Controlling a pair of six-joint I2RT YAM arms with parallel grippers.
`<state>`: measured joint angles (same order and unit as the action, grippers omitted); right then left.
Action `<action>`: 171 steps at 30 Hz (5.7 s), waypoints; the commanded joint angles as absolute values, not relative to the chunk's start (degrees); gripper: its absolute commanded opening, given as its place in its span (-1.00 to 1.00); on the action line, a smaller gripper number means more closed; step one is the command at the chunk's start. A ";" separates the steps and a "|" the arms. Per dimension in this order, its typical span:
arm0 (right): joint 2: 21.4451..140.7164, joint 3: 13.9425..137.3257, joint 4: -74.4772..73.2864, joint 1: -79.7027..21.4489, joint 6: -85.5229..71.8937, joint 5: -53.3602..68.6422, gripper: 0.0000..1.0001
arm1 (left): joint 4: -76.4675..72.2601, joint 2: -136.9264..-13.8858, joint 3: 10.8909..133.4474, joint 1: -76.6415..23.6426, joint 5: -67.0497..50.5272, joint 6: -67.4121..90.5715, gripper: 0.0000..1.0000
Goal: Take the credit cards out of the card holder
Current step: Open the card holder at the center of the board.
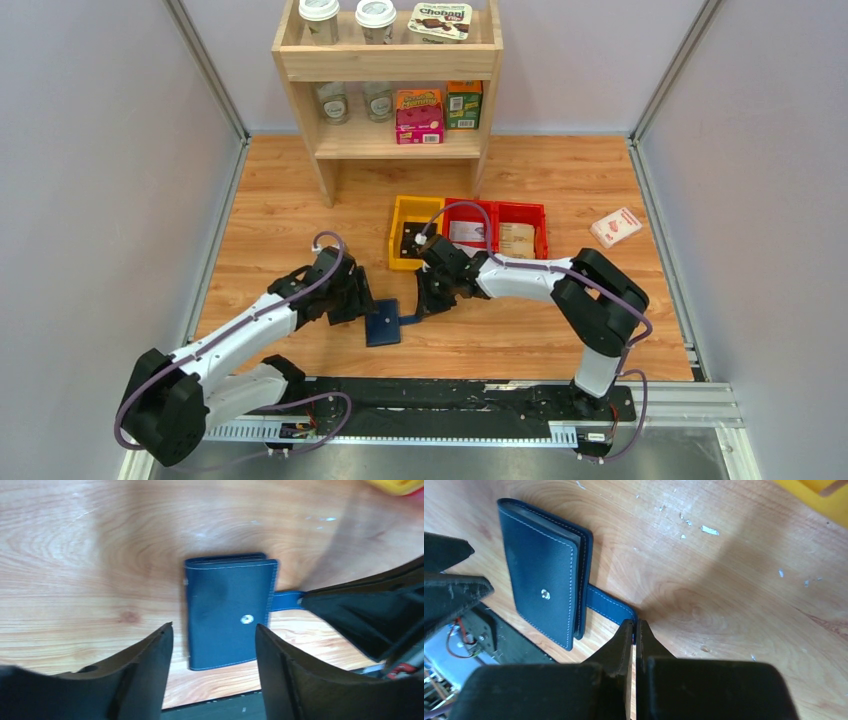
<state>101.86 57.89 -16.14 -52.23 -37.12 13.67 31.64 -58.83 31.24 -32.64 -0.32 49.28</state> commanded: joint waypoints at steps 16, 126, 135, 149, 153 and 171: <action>87.36 67.22 -18.19 -53.96 -37.53 18.37 -1.00 | 38.76 -51.07 38.32 -37.00 10.28 52.03 0.63; 75.84 35.68 5.09 -47.81 -45.44 21.09 -0.75 | 9.39 -80.09 44.30 -45.44 -10.29 54.23 0.23; 82.27 36.91 5.63 -47.81 -47.20 22.24 -0.84 | 12.31 -76.72 43.60 -45.35 -7.82 53.26 0.24; 70.84 30.59 10.55 -47.81 -48.60 17.84 -0.79 | 2.55 -89.63 46.05 -46.67 -16.70 56.95 0.23; 73.30 29.71 12.48 -47.90 -50.36 18.98 -0.83 | 1.06 -93.59 46.32 -46.67 -16.52 57.65 0.23; 89.03 28.12 20.05 -41.93 -56.95 28.92 -0.90 | 5.71 -86.84 43.42 -46.58 -10.64 55.55 0.24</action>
<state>87.13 28.47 15.73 -43.05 -54.33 26.63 4.49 -90.63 44.49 -46.11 -12.36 57.10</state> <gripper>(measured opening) 0.053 0.618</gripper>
